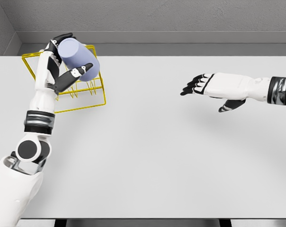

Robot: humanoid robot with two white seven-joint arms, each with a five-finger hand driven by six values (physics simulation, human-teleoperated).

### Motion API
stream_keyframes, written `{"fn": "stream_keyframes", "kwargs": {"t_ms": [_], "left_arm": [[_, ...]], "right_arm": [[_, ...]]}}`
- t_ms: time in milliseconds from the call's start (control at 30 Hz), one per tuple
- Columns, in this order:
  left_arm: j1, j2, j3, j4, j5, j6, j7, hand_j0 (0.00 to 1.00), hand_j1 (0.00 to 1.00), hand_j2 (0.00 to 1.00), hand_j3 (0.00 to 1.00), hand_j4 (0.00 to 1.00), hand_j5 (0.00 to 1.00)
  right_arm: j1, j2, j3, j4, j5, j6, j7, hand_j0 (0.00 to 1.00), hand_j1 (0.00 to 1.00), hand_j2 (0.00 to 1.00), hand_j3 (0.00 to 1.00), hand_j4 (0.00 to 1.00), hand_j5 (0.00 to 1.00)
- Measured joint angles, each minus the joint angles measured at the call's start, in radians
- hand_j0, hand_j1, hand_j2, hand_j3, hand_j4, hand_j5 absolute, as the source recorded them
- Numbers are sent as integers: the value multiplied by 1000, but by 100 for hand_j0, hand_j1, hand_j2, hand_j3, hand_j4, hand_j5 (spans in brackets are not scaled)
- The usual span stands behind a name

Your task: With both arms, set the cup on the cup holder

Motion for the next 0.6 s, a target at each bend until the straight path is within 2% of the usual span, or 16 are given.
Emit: {"fn": "stream_keyframes", "kwargs": {"t_ms": [433, 500, 567, 600], "left_arm": [[2, 11, 0, 0, 8, 1, -10, 64, 64, 64, 64, 64, 64], [2, 12, 1, 0, 11, 1, -11, 73, 73, 73, 73, 73, 73], [2, 13, 0, 0, 12, 1, -11, 92, 92, 92, 92, 92, 92], [2, 14, 0, 0, 13, 1, -11, 98, 98, 98, 98, 98, 98]], "right_arm": [[0, 6, 1, 0, 1, 0, 0, 100, 100, 100, 100, 100, 100], [0, 7, 1, 0, 0, 0, 0, 100, 100, 100, 100, 100, 100], [3, 7, 1, 0, 1, 0, 0, 100, 100, 100, 100, 100, 100], [3, 7, 1, 0, 1, 0, 0, 100, 100, 100, 100, 100, 100]]}}
